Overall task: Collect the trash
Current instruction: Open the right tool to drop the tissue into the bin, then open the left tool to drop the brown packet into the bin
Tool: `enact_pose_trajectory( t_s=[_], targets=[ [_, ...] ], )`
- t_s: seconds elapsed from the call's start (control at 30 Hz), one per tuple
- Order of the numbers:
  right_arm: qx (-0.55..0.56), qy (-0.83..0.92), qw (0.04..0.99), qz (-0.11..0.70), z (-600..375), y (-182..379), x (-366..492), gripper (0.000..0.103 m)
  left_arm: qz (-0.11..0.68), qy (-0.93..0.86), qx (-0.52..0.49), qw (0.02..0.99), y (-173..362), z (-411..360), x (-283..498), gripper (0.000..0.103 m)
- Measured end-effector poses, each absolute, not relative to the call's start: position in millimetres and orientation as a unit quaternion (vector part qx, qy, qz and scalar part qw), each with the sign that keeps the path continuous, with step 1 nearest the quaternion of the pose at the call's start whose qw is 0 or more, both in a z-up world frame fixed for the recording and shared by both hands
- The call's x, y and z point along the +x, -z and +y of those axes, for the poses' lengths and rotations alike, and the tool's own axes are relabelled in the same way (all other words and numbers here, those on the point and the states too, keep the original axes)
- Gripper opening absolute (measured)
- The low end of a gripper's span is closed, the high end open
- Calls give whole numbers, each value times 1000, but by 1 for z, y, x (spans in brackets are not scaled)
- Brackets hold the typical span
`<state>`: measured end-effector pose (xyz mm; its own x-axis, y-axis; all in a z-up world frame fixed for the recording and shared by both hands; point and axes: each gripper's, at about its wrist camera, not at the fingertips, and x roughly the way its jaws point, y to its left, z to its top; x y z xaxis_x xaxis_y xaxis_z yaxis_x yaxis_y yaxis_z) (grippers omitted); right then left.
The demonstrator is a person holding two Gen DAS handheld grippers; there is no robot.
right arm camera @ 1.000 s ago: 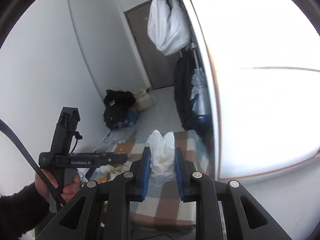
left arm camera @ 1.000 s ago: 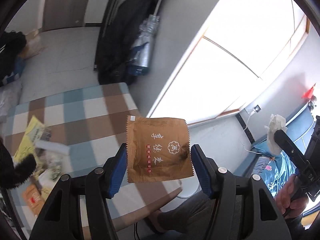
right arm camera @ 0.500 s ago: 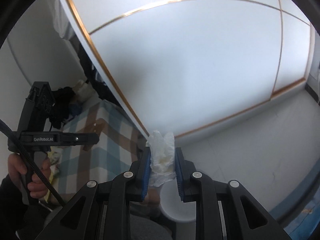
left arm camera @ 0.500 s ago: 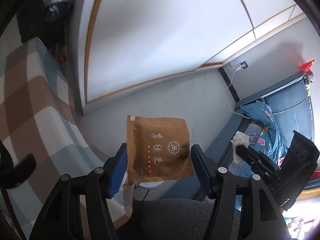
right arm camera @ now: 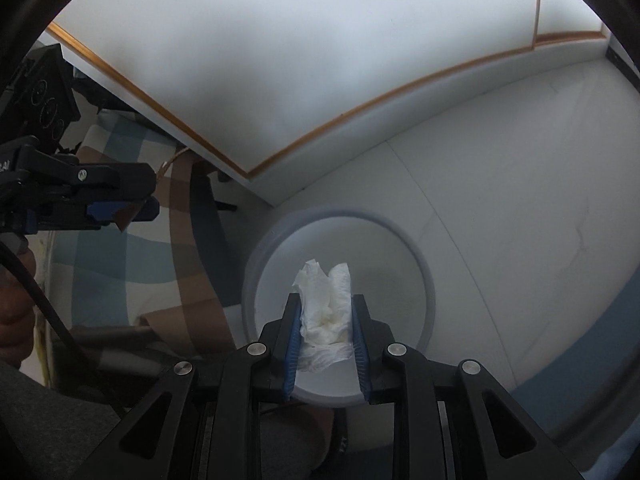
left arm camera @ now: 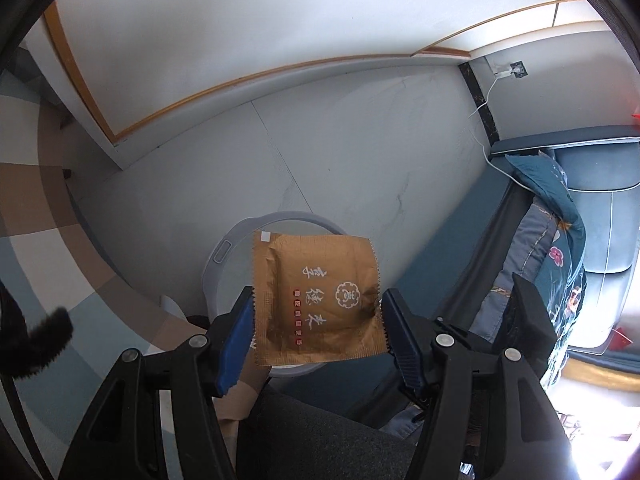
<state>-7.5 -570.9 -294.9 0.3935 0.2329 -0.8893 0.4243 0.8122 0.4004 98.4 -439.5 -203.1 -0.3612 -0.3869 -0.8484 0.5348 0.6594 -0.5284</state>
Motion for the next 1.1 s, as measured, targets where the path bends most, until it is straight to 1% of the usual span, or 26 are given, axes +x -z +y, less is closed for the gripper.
enact_pose_trajectory(
  t_s=[0.13,0.2,0.27,0.33,0.37,0.4,0.67,0.7,0.77,0.9,1.0,1.07,1.1],
  targets=[
    [315,46,763,563,-568,317,-12,24,734,402,55,545,212,-444,101,58],
    [314,37,758,570,-557,328,-2,28,740,397,58,541,215,-443,103,58],
    [314,35,753,577,-554,333,-2,43,745,392,56,537,218,-443,105,58],
    [316,33,751,578,-555,336,-4,48,750,386,53,534,220,-443,106,58],
    [317,32,750,580,-558,337,-7,53,752,385,52,532,221,-444,105,58],
    [319,30,748,581,-558,338,-8,55,754,385,52,530,220,-442,105,58],
    [331,28,743,580,-563,336,-20,57,761,376,69,524,231,-460,96,59],
    [333,32,743,580,-565,335,-23,58,763,374,72,523,232,-460,95,59],
    [333,42,741,582,-570,333,-27,63,765,371,77,521,236,-464,92,59],
    [338,53,744,575,-578,329,-32,64,770,369,87,512,240,-468,88,60],
    [338,61,747,569,-582,325,-35,64,769,363,101,516,241,-472,86,66],
    [335,70,749,567,-587,321,-38,69,765,363,104,522,240,-472,87,71],
    [335,75,751,564,-588,320,-39,69,763,365,103,523,239,-473,87,73]
  ],
)
